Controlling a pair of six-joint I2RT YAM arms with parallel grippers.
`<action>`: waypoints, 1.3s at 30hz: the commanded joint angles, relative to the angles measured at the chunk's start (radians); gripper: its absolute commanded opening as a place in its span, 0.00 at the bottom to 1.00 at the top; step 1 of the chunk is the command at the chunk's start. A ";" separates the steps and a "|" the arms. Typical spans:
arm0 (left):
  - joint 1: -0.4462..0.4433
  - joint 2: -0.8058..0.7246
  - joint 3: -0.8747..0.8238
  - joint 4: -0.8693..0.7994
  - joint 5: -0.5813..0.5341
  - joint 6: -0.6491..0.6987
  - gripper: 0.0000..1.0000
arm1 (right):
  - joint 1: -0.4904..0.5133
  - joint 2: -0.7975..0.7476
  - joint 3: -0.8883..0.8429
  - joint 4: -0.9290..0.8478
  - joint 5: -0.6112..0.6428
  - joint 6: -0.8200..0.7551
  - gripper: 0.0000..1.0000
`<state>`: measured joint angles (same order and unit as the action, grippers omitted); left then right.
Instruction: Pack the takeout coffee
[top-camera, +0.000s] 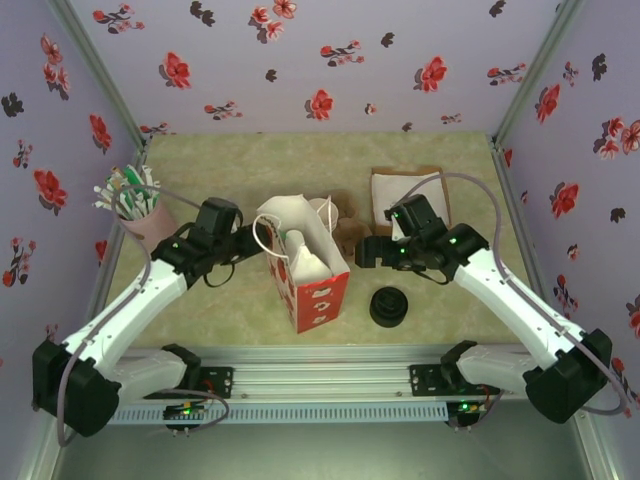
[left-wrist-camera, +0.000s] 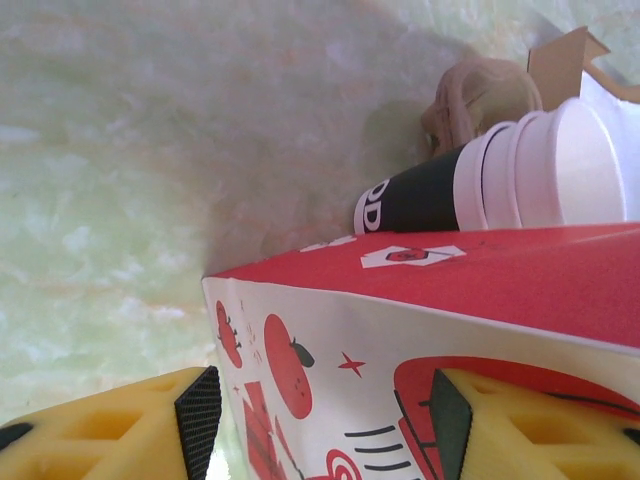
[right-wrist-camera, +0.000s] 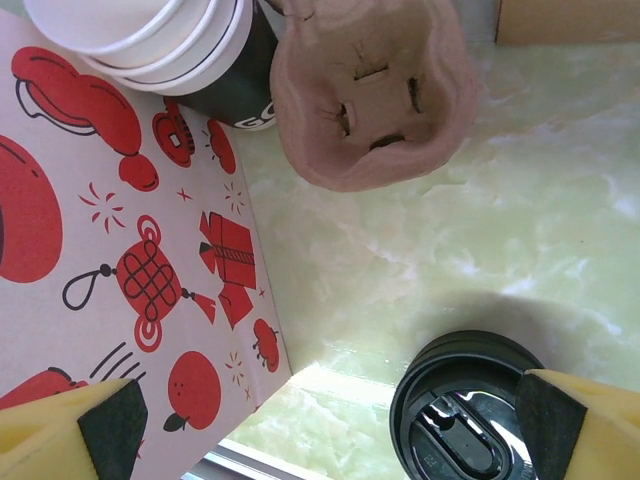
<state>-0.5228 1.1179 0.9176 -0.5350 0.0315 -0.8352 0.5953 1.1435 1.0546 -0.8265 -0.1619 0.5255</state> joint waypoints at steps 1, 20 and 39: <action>0.025 0.038 0.041 0.077 0.018 0.043 0.59 | -0.003 0.013 -0.010 0.026 -0.027 0.010 0.96; 0.167 -0.001 0.004 0.088 0.060 0.072 0.62 | 0.000 0.009 0.043 -0.001 0.080 -0.008 0.99; 0.296 -0.225 -0.188 0.106 -0.238 0.204 0.99 | -0.111 -0.330 -0.145 0.274 0.748 -0.250 0.99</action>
<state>-0.2352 0.9245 0.7872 -0.4835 -0.0673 -0.6857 0.5152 0.8360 0.9878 -0.6754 0.4328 0.3653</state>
